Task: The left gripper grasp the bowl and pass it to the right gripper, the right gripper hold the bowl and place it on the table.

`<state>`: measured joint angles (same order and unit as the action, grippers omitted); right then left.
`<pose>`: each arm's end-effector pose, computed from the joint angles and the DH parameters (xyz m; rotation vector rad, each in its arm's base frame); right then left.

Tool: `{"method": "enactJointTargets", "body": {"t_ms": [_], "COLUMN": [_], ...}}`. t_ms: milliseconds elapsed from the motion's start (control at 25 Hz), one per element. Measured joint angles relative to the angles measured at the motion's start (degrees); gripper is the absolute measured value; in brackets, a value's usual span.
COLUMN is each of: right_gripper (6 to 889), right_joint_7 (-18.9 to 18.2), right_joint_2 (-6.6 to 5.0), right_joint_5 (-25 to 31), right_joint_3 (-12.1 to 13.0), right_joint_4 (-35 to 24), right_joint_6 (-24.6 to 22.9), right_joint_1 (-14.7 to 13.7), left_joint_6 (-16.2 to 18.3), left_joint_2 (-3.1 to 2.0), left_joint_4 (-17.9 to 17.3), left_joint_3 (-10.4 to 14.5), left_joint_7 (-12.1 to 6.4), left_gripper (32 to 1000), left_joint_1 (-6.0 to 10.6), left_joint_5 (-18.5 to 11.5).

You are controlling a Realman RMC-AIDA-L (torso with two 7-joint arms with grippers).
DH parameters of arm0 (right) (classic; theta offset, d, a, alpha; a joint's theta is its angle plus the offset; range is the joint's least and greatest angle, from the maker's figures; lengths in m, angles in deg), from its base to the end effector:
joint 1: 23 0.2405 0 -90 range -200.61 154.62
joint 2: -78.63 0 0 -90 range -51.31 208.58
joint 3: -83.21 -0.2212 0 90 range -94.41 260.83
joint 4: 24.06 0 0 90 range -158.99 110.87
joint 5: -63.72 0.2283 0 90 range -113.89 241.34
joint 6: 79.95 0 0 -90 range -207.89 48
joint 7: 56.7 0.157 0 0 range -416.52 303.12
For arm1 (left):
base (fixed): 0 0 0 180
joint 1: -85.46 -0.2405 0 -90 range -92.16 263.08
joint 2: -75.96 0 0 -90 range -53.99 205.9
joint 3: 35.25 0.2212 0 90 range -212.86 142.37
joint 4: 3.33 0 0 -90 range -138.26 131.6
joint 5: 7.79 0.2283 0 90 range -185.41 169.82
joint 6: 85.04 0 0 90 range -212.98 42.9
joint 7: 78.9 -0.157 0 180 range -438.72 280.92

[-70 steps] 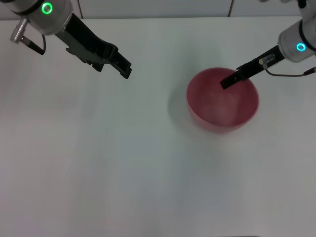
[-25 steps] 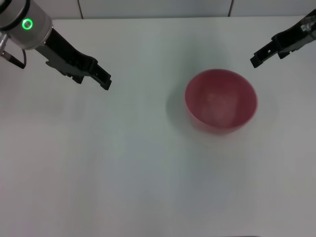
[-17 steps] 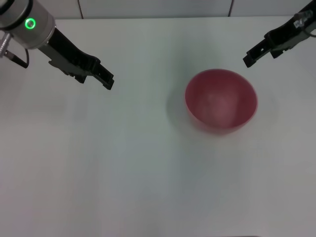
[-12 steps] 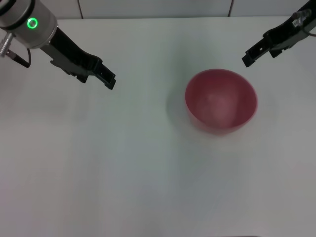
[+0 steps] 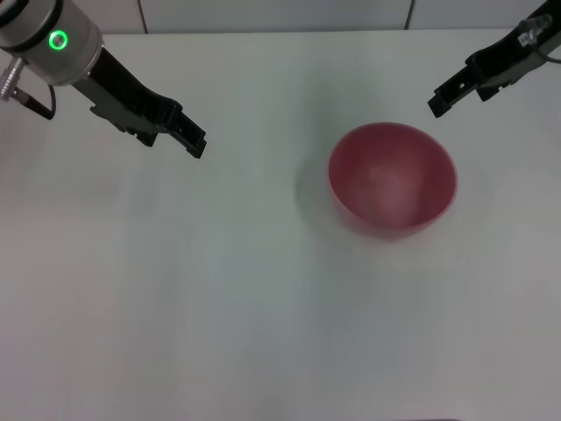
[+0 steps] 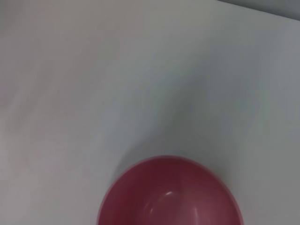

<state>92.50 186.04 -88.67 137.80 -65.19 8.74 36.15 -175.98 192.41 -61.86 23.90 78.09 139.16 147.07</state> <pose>0.1640 0.4327 0.0645 -2.4087 1.3545 -0.3957 -0.1354 0.4137 0.0386 -2.3849 -1.3151 0.3620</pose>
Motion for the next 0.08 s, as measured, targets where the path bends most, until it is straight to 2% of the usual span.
{"method": "enactJointTargets", "body": {"t_ms": [80], "right_gripper": [881], "right_joint_7": [0.0], "right_joint_2": [0.0], "right_joint_5": [0.0], "right_joint_3": [0.0], "right_joint_4": [0.0], "right_joint_6": [0.0], "right_joint_1": [0.0], "left_joint_6": [0.0], "left_joint_2": [0.0], "left_joint_4": [0.0], "left_joint_3": [0.0], "left_joint_7": [0.03], "left_gripper": [789], "left_joint_1": [0.0], "left_joint_5": [0.0]}}
